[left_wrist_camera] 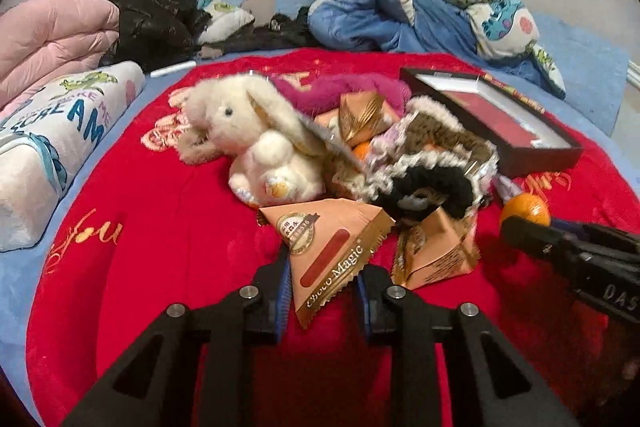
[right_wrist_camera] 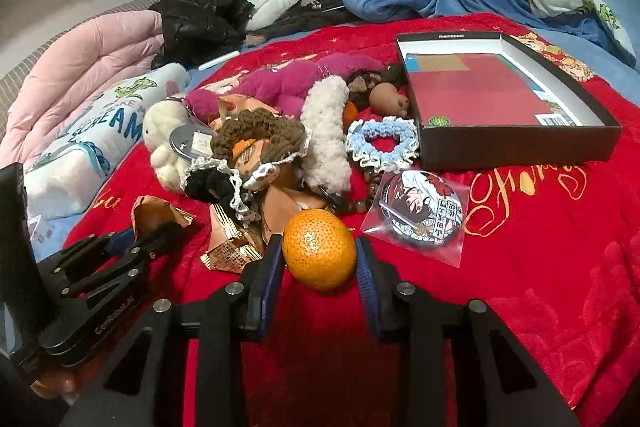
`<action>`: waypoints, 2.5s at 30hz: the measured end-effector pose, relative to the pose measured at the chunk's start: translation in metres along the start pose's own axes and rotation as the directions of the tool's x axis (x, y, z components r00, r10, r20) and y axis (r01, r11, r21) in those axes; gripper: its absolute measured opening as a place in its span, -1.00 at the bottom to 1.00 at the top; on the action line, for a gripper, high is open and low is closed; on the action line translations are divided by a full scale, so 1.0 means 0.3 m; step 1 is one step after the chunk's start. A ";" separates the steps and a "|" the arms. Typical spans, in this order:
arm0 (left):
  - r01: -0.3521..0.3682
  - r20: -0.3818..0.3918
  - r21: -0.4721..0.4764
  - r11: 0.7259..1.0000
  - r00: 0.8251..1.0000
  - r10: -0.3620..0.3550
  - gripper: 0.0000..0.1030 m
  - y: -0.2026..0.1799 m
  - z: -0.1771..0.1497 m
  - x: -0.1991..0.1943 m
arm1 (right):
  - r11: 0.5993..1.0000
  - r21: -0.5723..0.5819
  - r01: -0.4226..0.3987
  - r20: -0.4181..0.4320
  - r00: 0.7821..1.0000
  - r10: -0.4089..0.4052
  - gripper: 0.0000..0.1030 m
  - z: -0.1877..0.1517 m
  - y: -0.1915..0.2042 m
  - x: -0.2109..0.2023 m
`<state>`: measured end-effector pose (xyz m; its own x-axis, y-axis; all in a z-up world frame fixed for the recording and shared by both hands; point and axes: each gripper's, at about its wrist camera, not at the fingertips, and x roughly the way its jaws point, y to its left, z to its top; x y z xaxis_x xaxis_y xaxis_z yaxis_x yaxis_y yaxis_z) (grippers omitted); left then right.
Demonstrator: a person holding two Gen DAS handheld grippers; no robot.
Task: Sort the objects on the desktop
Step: 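Carry the orange and the Choco Magic packet over the open black box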
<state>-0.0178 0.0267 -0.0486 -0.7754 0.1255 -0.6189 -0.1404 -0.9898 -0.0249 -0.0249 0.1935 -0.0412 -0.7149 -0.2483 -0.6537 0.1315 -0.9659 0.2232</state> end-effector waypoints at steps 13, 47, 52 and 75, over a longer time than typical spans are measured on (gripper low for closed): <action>0.037 0.043 0.029 0.999 0.998 -0.038 -0.47 -0.090 0.008 -0.057 | 0.996 -0.086 -0.012 0.122 0.992 0.022 -0.34 0.007 0.053 -0.077; 0.150 -0.014 0.021 0.988 0.989 -0.150 -0.47 -0.508 0.042 -0.012 | 0.988 0.051 0.148 0.166 0.974 -0.155 -0.34 -0.057 -0.335 -0.319; 0.167 0.003 0.024 0.986 0.986 -0.167 -0.47 -0.559 0.141 0.019 | 0.985 0.020 0.172 0.185 0.968 -0.173 -0.34 0.017 -0.348 -0.320; 0.190 -0.124 0.019 0.982 0.975 -0.186 -0.47 -0.734 0.413 0.465 | 0.973 0.133 0.187 0.047 0.980 -0.194 -0.34 0.367 -0.628 0.025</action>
<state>-0.1713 0.2704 -0.0322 -0.6530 0.2985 -0.6960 -0.2971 -0.9463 -0.1271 -0.1308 0.3818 -0.0085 -0.7582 -0.0522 -0.6499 -0.0969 -0.9767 0.1914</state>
